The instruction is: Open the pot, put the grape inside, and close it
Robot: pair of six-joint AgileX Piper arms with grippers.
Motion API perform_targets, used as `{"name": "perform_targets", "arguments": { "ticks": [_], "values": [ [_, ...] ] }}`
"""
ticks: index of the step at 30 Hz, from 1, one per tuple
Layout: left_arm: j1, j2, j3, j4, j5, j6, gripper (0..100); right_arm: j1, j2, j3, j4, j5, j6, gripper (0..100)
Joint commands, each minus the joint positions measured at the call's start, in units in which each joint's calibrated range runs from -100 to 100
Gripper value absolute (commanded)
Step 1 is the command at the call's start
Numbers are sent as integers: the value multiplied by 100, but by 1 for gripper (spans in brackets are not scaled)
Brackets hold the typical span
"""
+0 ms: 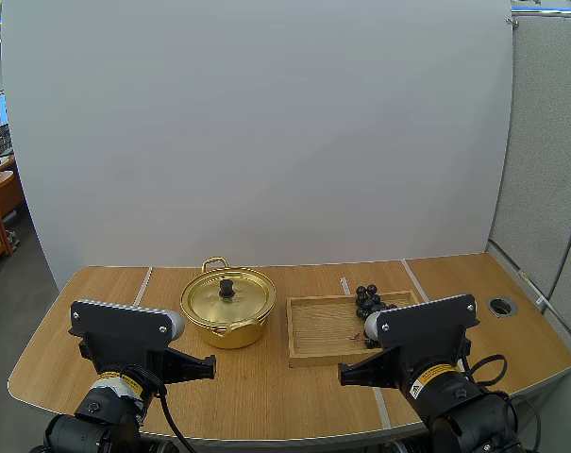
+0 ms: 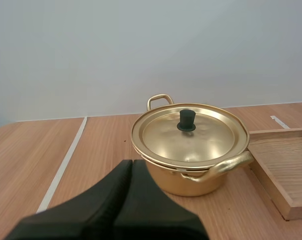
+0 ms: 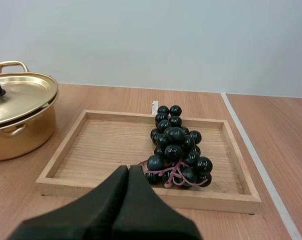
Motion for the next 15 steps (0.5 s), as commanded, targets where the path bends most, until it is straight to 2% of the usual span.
{"name": "perform_targets", "arguments": {
  "ticks": [1,7,15],
  "values": [
    [16,-22,20,10,-183,-58,0,-16,-34,21,94,-64,9,0],
    [16,-22,-45,10,-204,-58,0,-16,-34,-50,122,-255,9,0],
    [16,-22,-1060,10,-204,-58,0,-16,-34,-1233,122,-30,9,0]
  ]
}}
